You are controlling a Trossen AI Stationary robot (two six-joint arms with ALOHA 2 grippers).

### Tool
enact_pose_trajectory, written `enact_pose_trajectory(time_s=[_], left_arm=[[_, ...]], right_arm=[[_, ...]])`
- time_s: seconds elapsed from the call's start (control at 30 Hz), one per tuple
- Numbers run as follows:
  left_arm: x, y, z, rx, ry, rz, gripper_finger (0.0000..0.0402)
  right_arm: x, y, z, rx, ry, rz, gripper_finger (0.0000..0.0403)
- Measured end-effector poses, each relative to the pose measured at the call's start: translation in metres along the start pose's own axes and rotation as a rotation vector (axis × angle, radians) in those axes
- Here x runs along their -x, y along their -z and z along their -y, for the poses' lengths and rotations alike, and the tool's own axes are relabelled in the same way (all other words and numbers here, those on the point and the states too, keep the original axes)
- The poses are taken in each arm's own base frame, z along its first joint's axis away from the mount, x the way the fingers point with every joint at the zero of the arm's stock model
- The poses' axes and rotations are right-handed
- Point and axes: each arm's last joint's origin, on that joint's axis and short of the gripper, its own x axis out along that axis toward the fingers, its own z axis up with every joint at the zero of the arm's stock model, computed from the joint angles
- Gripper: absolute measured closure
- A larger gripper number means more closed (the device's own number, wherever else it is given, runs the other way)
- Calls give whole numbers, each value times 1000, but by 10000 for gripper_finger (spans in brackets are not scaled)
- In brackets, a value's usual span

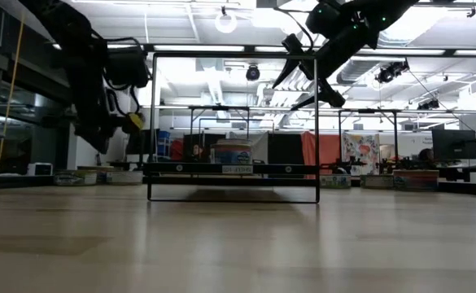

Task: Stack canned seafood by type on shelf
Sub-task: Move the green tuna can to the middle left of the table

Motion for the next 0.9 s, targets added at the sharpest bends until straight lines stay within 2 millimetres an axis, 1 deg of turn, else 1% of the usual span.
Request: enact_pose_trajectory(time_s=[0.07,0.2,0.4,0.67,0.9], left_arm=[[9,10,2,-42,23,-9,402],[22,24,3,-40,41,-17,402],[29,33,-1,-46,30,-24,402],[30,31,-4,-38,18,-29,402],[32,12,-15,-36,36,-10,402]], right_arm=[[0,0,0,0,0,0,114],[0,0,0,0,-1,0,114],[0,0,0,-2,-2,-1,114],[0,0,0,-26,-6,-5,114],[0,1,-1,-24,-36,-34,114]])
